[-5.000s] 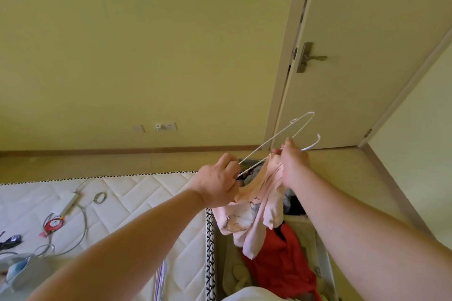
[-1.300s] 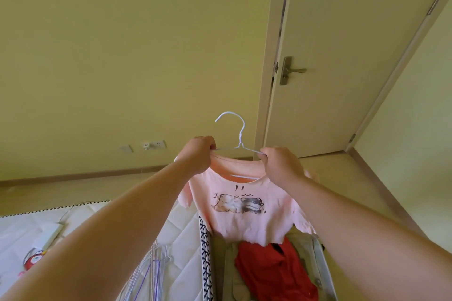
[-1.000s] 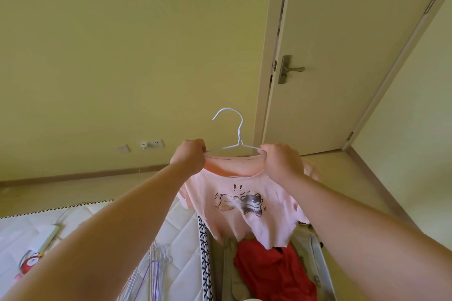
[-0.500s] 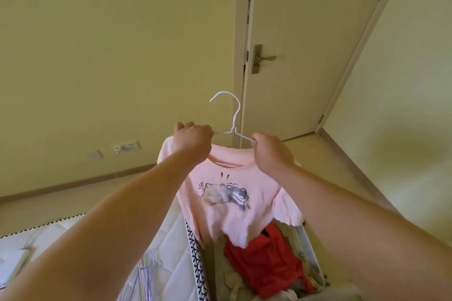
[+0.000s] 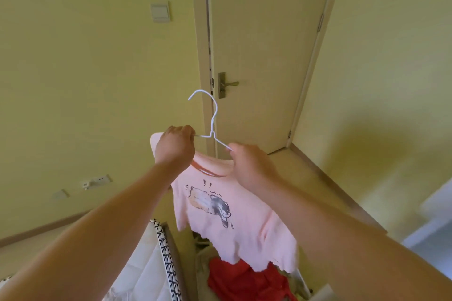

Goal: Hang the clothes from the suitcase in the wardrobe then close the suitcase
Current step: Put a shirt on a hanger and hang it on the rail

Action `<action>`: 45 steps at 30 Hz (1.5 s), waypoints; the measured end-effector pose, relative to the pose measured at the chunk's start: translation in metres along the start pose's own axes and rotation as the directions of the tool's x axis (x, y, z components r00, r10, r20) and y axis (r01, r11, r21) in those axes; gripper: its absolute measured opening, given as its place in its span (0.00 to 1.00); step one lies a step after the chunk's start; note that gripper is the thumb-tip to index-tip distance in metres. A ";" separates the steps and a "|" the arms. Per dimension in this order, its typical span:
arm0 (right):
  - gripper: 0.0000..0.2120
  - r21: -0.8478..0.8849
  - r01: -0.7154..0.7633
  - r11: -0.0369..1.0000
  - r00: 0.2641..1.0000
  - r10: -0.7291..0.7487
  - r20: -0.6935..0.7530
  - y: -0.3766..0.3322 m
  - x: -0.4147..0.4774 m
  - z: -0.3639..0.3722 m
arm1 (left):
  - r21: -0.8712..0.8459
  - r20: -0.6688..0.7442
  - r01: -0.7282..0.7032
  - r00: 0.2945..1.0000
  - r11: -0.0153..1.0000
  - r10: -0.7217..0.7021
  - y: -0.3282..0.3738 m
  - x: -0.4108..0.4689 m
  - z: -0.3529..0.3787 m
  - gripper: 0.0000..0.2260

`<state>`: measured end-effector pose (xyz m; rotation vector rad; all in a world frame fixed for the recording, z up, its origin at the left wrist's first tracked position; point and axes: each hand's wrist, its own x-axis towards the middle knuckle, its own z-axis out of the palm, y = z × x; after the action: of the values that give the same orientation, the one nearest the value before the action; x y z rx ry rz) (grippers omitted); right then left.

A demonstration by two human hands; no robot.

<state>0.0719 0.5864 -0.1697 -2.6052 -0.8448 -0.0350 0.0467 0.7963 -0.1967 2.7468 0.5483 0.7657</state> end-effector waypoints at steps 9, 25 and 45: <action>0.08 0.122 0.127 0.984 0.970 -0.097 -0.225 0.005 -0.065 -0.069 | -0.128 -0.348 -0.240 0.920 0.962 0.183 0.082 -0.014 -0.055 0.18; 0.09 0.159 0.154 0.975 0.880 -0.062 -0.471 0.029 -0.238 -0.197 | -0.128 -0.630 -0.496 0.709 0.859 0.316 0.239 -0.115 -0.168 0.16; 0.06 0.242 -0.398 0.885 0.514 0.434 -0.740 0.270 -0.448 -0.228 | -0.280 -0.127 -0.740 0.660 0.612 0.740 0.517 -0.295 -0.108 0.16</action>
<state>-0.1186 0.0506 -0.1235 -2.2885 0.1205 -0.9391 -0.0952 0.2219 -0.0725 2.5996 -0.7480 0.9008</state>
